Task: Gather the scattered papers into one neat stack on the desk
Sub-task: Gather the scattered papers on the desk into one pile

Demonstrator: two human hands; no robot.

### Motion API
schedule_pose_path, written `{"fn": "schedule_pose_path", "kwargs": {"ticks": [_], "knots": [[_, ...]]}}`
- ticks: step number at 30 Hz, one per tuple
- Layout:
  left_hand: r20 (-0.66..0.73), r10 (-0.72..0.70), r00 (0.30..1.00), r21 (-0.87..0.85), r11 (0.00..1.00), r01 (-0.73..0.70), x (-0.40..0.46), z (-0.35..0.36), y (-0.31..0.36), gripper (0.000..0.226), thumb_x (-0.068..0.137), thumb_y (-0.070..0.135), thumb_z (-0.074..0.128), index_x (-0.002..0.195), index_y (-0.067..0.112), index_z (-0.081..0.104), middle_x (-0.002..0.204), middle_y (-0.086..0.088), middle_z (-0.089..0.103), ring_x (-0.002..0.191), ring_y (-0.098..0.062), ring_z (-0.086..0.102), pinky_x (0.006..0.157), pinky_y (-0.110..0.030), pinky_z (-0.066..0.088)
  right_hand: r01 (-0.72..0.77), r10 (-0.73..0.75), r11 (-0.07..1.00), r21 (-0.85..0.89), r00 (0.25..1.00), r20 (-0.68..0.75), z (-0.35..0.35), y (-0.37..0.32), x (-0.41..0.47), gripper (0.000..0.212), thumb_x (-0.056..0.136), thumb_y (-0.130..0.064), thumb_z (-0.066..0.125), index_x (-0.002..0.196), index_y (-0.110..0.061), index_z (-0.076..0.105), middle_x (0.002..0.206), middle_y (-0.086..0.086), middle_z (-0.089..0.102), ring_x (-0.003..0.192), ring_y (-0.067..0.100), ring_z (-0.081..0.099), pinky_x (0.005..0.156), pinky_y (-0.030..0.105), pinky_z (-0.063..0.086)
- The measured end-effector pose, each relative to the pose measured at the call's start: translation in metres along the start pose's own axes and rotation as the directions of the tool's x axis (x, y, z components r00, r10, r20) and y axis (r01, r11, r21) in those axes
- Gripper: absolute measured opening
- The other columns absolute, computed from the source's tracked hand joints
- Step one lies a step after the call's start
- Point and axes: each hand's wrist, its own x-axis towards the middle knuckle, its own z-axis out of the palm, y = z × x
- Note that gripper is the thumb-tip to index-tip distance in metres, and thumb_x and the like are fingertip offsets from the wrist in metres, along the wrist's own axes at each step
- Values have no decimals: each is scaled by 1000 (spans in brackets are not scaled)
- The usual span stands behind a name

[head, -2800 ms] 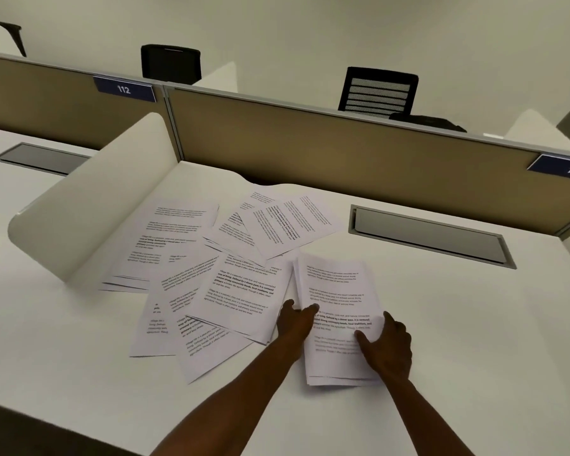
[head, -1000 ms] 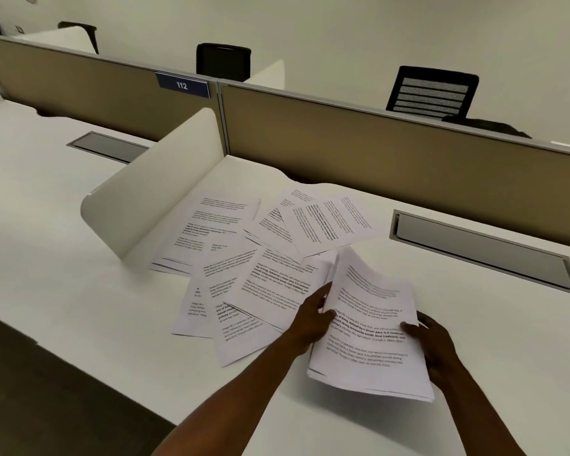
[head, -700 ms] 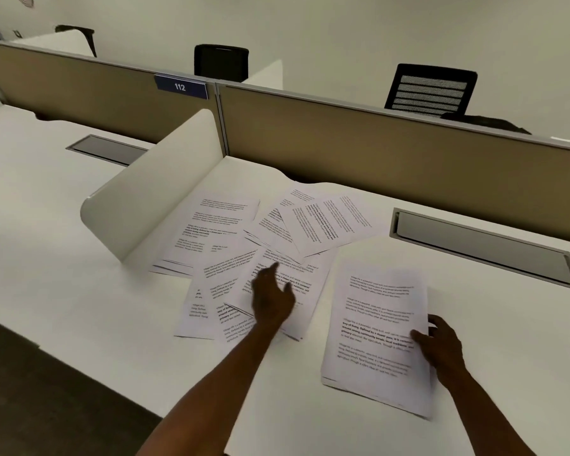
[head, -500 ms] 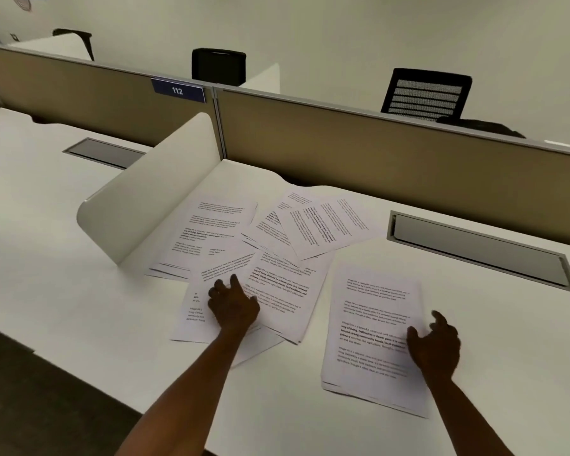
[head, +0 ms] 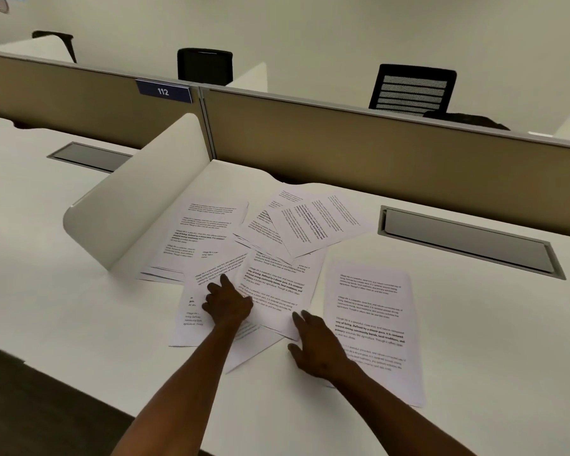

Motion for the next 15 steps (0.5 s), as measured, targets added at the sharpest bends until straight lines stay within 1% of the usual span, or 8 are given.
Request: {"fn": "schedule_pose_path", "kwargs": {"ticks": [2,4,6,8,10,12,14,15], "knots": [[24,-37,999,-91,995,39,0,0,3,89,80,48,71,149,12,26,141,-21,40,130,-39,44,109,-50,31,10,-5,993,-117,999,42,5,-2,2,70,97,-41,44,155,-13,17,164,13,9,150,27,13,120,40,20],[41,-61,997,-212,975,69,1,0,5,82,80,51,71,143,9,38,139,-19,50,131,-38,46,110,-52,31,9,-4,990,-137,999,38,6,-2,1,70,97,-41,44,155,-12,18,164,13,8,149,27,13,120,41,21],[100,-49,994,-382,920,84,1,-3,7,68,80,48,73,131,7,55,129,-16,62,119,-33,57,103,-47,42,12,-11,993,-121,1000,15,7,1,1,70,96,-43,45,154,-14,20,164,11,10,149,26,14,119,40,22],[199,-20,980,-596,791,138,0,-7,11,52,84,35,74,123,3,62,120,-18,68,103,-30,65,90,-40,54,3,-3,996,-88,1000,10,6,3,2,72,95,-45,48,154,-16,22,164,9,12,149,24,14,119,38,22],[310,-20,950,-746,615,256,-2,-11,17,44,88,14,70,128,-1,58,122,-22,65,107,-36,64,90,-45,56,2,-1,999,-46,1000,6,4,5,3,74,93,-47,51,154,-16,24,164,8,15,149,23,15,119,36,22],[379,9,925,-819,469,331,-5,-15,22,45,91,0,62,134,-1,50,128,-25,60,115,-42,59,91,-52,54,1,-1,1000,22,1000,-14,0,6,5,76,90,-52,54,152,-16,30,161,7,23,147,22,22,117,33,23],[401,57,915,-860,369,354,-6,-17,24,47,91,-6,57,137,-1,46,131,-27,57,118,-45,57,86,-53,54,-35,50,982,186,996,-74,-8,6,8,78,86,-58,58,149,-17,37,154,6,37,139,21,36,112,30,31],[405,81,911,-874,327,359,-6,-18,24,48,91,-7,56,138,-2,46,132,-28,57,117,-45,57,83,-51,54,-77,116,939,334,988,-100,-13,7,8,81,82,-61,62,147,-19,40,150,4,42,132,20,44,109,31,37]]}}
